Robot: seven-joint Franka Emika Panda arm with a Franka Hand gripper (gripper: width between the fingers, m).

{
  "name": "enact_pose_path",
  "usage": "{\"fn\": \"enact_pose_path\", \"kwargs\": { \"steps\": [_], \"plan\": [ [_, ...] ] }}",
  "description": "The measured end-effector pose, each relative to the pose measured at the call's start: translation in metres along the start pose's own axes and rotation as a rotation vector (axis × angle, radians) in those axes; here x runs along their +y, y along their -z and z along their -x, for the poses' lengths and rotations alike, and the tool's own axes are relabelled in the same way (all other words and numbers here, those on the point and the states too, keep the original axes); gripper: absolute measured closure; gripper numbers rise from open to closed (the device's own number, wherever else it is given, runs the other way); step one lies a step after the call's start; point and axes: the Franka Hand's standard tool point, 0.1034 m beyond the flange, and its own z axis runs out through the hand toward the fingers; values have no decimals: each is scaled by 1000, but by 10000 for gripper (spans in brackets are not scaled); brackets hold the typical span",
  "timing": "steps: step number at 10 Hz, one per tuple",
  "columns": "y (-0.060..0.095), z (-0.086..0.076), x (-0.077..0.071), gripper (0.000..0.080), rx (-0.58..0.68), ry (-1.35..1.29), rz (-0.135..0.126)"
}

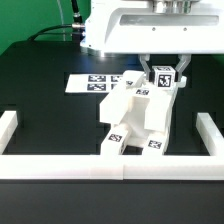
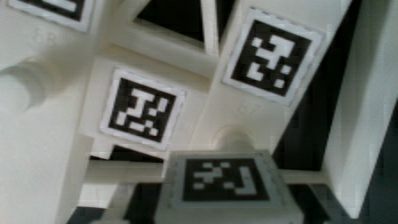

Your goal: Assemble chair

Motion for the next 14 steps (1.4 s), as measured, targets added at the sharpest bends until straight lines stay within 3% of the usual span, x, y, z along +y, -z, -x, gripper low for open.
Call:
{"fn": "enact_pose_path", "kwargs": {
  "steps": [5, 14],
  "plan": [
    [-3, 11, -7, 528, -15, -12, -4],
    [-7, 8, -4, 528, -17, -12, 1]
  ]
}}
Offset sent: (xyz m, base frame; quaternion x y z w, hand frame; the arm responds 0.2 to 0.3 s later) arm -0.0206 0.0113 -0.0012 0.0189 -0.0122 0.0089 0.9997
